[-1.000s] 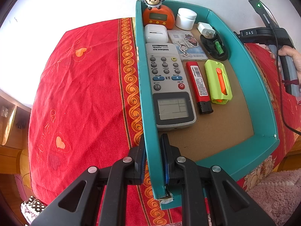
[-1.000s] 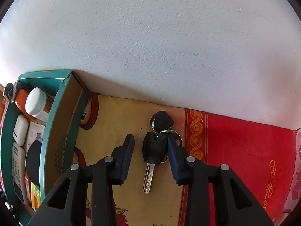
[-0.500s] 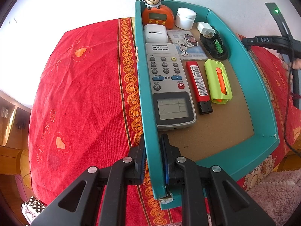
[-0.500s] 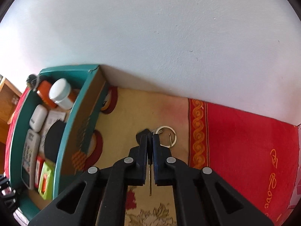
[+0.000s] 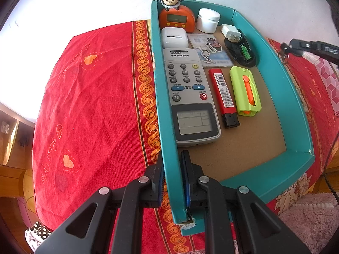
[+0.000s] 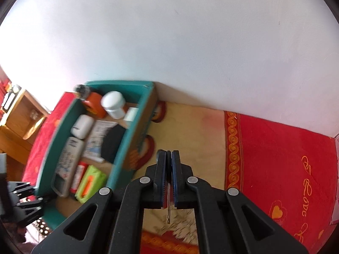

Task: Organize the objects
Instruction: 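Carry the car key into the tray beside the green case and release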

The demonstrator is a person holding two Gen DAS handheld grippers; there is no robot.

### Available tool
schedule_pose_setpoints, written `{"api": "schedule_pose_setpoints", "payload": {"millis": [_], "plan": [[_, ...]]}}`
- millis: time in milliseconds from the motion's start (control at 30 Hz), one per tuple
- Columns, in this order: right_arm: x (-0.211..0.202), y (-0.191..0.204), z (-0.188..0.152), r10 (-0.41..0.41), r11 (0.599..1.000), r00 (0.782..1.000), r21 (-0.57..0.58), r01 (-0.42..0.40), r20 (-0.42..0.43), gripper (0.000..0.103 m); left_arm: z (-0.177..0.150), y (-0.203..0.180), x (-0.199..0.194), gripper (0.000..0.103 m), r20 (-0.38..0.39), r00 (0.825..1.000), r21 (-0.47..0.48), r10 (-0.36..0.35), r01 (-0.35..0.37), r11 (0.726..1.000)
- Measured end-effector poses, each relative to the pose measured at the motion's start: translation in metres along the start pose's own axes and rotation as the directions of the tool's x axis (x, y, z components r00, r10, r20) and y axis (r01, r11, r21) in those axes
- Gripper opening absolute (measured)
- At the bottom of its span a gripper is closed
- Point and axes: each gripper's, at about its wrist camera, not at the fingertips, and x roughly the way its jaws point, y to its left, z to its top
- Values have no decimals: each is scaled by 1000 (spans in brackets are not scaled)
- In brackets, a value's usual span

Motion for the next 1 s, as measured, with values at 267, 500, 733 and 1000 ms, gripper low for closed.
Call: {"api": "schedule_pose_setpoints", "payload": {"millis": [267, 500, 733, 1000], "plan": [[-42, 52, 22, 114, 986, 993, -125, -111, 19, 6, 0, 0, 0, 14, 1, 1000, 0, 1, -1, 1000], [-54, 92, 3, 218, 940, 974, -253, -228, -69, 6, 0, 0, 0, 14, 3, 1000, -3, 2, -2, 1000], [-35, 118, -19, 249, 908, 948, -293, -299, -196, 6, 0, 0, 0, 14, 4, 1000, -5, 2, -2, 1000], [-7, 124, -35, 233, 903, 927, -287, -318, -293, 6, 1, -1, 1, 14, 5, 1000, -7, 3, -3, 1000]]}}
